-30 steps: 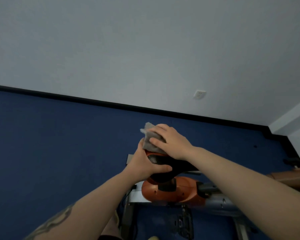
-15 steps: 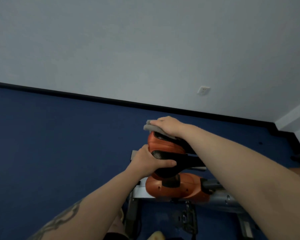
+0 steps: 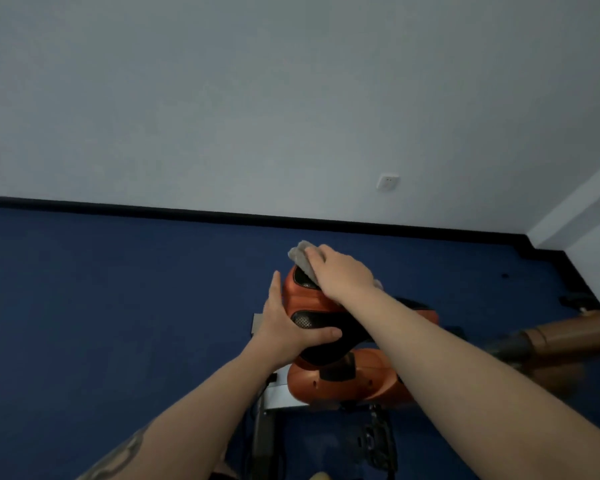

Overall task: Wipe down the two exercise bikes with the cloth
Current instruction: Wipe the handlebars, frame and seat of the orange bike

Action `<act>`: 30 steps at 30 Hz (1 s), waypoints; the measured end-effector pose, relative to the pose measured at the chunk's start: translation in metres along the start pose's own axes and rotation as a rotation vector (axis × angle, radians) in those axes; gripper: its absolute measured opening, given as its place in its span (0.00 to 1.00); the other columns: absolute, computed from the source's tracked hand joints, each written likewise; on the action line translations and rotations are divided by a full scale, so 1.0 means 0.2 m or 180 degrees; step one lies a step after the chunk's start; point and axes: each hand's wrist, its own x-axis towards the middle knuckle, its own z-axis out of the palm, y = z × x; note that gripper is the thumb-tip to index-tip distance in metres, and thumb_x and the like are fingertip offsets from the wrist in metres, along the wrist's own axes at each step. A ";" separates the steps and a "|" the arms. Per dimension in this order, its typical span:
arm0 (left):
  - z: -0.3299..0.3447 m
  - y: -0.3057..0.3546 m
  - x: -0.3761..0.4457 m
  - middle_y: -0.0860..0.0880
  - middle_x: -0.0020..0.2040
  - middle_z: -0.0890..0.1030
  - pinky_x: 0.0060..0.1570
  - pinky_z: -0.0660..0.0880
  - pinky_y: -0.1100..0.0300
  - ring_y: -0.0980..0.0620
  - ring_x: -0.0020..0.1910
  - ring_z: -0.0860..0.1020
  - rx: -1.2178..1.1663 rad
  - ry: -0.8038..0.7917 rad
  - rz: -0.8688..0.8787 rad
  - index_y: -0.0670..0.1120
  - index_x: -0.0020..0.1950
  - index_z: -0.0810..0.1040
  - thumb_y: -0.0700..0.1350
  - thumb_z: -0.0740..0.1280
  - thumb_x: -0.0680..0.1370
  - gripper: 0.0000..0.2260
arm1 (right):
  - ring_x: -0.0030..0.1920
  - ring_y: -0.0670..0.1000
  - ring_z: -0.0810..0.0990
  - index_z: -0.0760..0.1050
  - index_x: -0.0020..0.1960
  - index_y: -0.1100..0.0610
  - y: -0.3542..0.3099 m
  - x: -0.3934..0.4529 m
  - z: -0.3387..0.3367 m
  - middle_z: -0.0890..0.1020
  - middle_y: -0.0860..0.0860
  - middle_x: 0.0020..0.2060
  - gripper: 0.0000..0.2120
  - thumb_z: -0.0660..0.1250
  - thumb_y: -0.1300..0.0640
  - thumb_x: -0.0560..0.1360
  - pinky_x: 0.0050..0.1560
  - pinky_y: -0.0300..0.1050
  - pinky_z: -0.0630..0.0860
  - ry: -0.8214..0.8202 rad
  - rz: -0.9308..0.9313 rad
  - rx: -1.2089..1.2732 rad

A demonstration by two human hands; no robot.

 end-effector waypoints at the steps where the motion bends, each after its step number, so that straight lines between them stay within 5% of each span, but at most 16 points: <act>1: 0.00 0.01 0.00 0.51 0.76 0.57 0.69 0.68 0.45 0.50 0.72 0.64 0.0113 0.0042 0.0078 0.59 0.78 0.37 0.63 0.80 0.50 0.69 | 0.56 0.57 0.77 0.68 0.64 0.45 0.00 -0.02 0.01 0.77 0.52 0.59 0.25 0.43 0.35 0.79 0.47 0.52 0.68 0.0080 -0.0182 -0.0061; 5: -0.01 0.00 -0.01 0.58 0.79 0.46 0.74 0.59 0.43 0.52 0.77 0.53 0.0773 0.0263 0.0578 0.63 0.76 0.36 0.71 0.74 0.52 0.64 | 0.63 0.54 0.74 0.60 0.70 0.34 0.13 -0.11 -0.06 0.71 0.47 0.67 0.20 0.46 0.35 0.80 0.56 0.56 0.73 -0.0256 -0.0822 0.0138; 8: -0.01 -0.01 -0.01 0.65 0.77 0.41 0.74 0.57 0.45 0.58 0.77 0.48 0.1265 0.0316 0.1005 0.66 0.76 0.37 0.75 0.69 0.57 0.57 | 0.62 0.56 0.75 0.66 0.70 0.41 0.31 -0.14 -0.14 0.76 0.50 0.66 0.26 0.40 0.37 0.80 0.58 0.56 0.72 -0.0547 -0.0056 -0.0249; 12: -0.02 0.01 0.00 0.61 0.79 0.44 0.76 0.55 0.48 0.57 0.78 0.47 0.1655 0.0370 0.1273 0.58 0.79 0.42 0.75 0.65 0.60 0.55 | 0.61 0.57 0.75 0.74 0.64 0.50 0.29 -0.13 -0.16 0.78 0.54 0.62 0.28 0.41 0.41 0.82 0.55 0.55 0.69 -0.0500 0.0572 -0.0444; 16: -0.06 0.04 0.01 0.57 0.78 0.55 0.75 0.57 0.52 0.57 0.76 0.53 0.1743 0.0359 0.1402 0.54 0.79 0.51 0.75 0.66 0.59 0.55 | 0.65 0.58 0.74 0.53 0.76 0.39 0.07 -0.10 -0.06 0.70 0.50 0.71 0.23 0.43 0.38 0.82 0.60 0.57 0.69 -0.0272 0.0047 0.0138; 18: -0.12 0.06 0.03 0.58 0.76 0.59 0.75 0.59 0.53 0.59 0.75 0.55 0.1721 0.0133 0.1421 0.53 0.78 0.56 0.74 0.68 0.57 0.54 | 0.66 0.54 0.73 0.46 0.74 0.30 0.05 -0.11 -0.05 0.66 0.45 0.74 0.22 0.45 0.37 0.81 0.59 0.55 0.71 -0.0206 -0.0305 0.0366; 20: -0.23 0.07 0.07 0.60 0.73 0.62 0.72 0.64 0.53 0.60 0.73 0.60 0.1597 -0.0238 0.1438 0.53 0.76 0.61 0.72 0.72 0.58 0.52 | 0.65 0.52 0.74 0.57 0.70 0.31 0.13 -0.14 -0.08 0.71 0.43 0.70 0.18 0.46 0.36 0.81 0.53 0.51 0.70 -0.0157 -0.0212 0.0342; 23: -0.36 0.10 0.17 0.61 0.66 0.70 0.65 0.70 0.60 0.65 0.65 0.68 0.1481 -0.0591 0.1655 0.53 0.70 0.71 0.66 0.71 0.66 0.35 | 0.56 0.55 0.78 0.73 0.57 0.45 0.26 -0.20 -0.11 0.81 0.48 0.55 0.20 0.46 0.39 0.81 0.46 0.50 0.67 0.0023 0.0571 -0.0191; 26: -0.37 0.15 0.27 0.58 0.58 0.77 0.62 0.72 0.57 0.64 0.59 0.73 0.1320 -0.0446 0.1976 0.51 0.59 0.79 0.51 0.65 0.78 0.11 | 0.54 0.56 0.78 0.75 0.53 0.49 0.15 -0.17 -0.05 0.80 0.50 0.54 0.18 0.48 0.45 0.83 0.48 0.51 0.66 0.0286 0.0803 -0.0642; 30: -0.28 0.20 0.33 0.60 0.52 0.77 0.54 0.69 0.66 0.62 0.55 0.73 0.1335 -0.0560 0.2032 0.58 0.52 0.76 0.45 0.63 0.81 0.07 | 0.57 0.54 0.78 0.71 0.67 0.46 0.04 -0.24 0.02 0.79 0.50 0.59 0.20 0.48 0.42 0.83 0.56 0.53 0.71 0.0945 0.0337 -0.0124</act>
